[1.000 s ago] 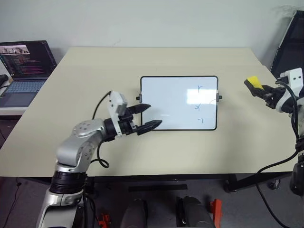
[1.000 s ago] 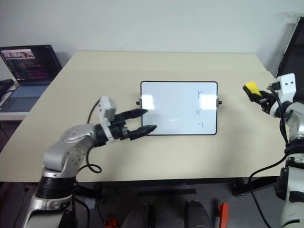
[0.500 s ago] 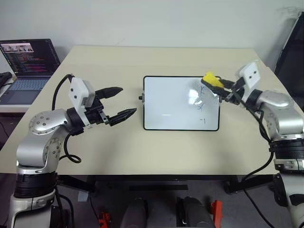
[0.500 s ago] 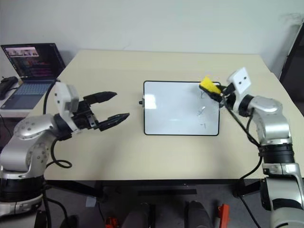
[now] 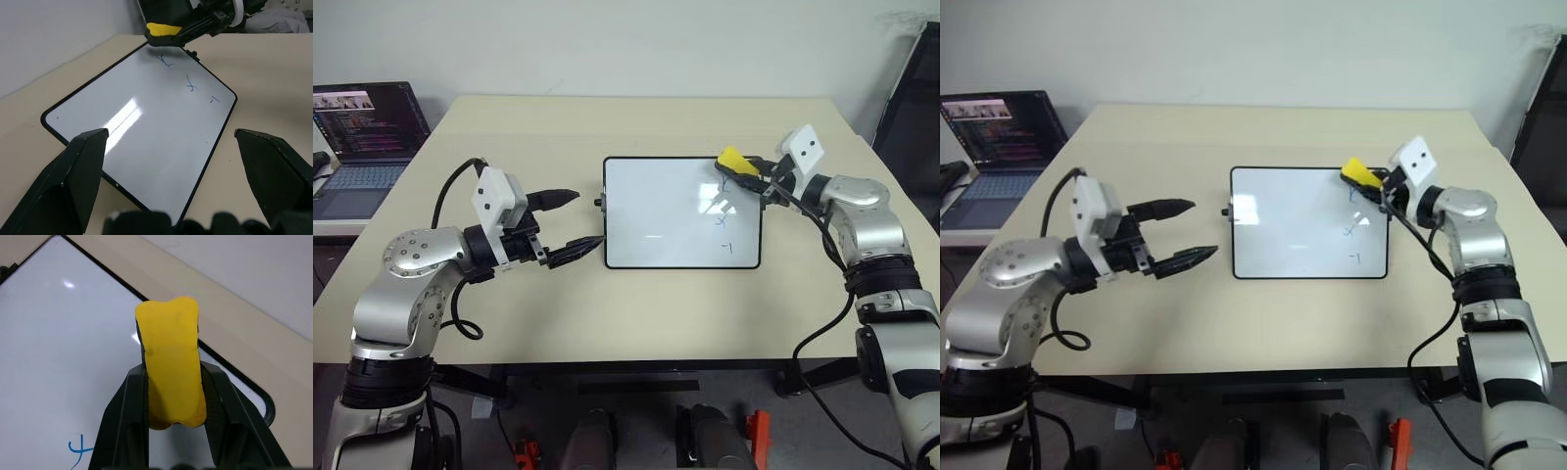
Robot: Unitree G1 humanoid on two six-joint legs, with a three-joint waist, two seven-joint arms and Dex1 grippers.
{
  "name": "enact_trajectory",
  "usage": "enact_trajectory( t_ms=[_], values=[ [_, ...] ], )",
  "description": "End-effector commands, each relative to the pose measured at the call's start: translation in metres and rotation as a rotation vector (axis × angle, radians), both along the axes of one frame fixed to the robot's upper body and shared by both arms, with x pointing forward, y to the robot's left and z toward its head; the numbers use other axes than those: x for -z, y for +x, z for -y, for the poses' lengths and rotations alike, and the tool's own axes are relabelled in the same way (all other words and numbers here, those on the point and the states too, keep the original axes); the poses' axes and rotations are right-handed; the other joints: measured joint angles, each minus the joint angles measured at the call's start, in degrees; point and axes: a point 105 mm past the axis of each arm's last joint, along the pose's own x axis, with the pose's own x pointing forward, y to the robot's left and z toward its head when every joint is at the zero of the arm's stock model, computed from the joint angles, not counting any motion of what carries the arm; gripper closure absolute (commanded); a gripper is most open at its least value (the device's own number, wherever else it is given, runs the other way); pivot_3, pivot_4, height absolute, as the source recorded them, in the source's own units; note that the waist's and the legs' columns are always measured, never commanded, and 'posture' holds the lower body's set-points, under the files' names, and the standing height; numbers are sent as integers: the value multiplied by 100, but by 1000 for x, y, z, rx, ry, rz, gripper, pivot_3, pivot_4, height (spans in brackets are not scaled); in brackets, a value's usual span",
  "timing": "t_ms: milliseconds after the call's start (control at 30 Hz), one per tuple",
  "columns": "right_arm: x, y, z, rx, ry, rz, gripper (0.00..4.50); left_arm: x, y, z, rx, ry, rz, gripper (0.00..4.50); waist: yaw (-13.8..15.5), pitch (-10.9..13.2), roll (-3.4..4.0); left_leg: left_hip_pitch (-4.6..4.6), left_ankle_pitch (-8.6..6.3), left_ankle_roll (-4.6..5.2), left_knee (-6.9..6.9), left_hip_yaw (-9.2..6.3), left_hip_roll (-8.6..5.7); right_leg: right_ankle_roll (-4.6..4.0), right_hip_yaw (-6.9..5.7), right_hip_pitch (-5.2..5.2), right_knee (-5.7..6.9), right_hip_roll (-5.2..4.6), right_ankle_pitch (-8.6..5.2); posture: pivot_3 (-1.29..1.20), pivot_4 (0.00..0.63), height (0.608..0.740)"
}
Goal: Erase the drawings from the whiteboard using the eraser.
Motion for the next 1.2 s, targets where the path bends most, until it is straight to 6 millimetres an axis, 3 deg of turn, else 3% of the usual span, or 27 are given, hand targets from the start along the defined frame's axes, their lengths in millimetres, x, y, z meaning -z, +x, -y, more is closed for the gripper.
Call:
enact_trajectory(
  t_ms=[33,300,667,967,1133,1200],
  values=[
    [-4,4,-3,-23,-25,27,3413,-12,-7,3,19,3,45,0,0,0,0,0,0,0,0,0,0,0,-1,0,0,0,0,0,150,740],
    [27,14,-4,8,-132,-34,3414,-10,-9,4,15,1,32,0,-17,0,0,16,0,0,3,1,0,-2,3,10,10,0,1,0,150,740],
    [63,1,-9,-93,-204,-133,3417,-9,-9,3,7,-1,26,0,-80,-4,-6,81,0,0,2,1,4,3,3,80,7,1,-26,0,150,740],
    [48,5,-3,-73,-223,-85,3431,-11,-6,-4,-19,-45,21,0,-102,-4,-6,104,0,0,2,-1,4,-13,3,103,6,0,-36,0,150,740],
    [21,18,6,27,-202,3,3431,-7,-6,-2,-13,-49,13,0,-105,-3,-5,103,0,0,3,-1,3,-13,4,102,6,0,-36,0,150,740],
    [18,20,8,49,-209,12,3432,-7,-7,-2,-12,-50,14,0,-105,-3,-5,102,0,-1,3,-1,3,-13,4,101,6,-1,-36,0,150,740]
  ],
)
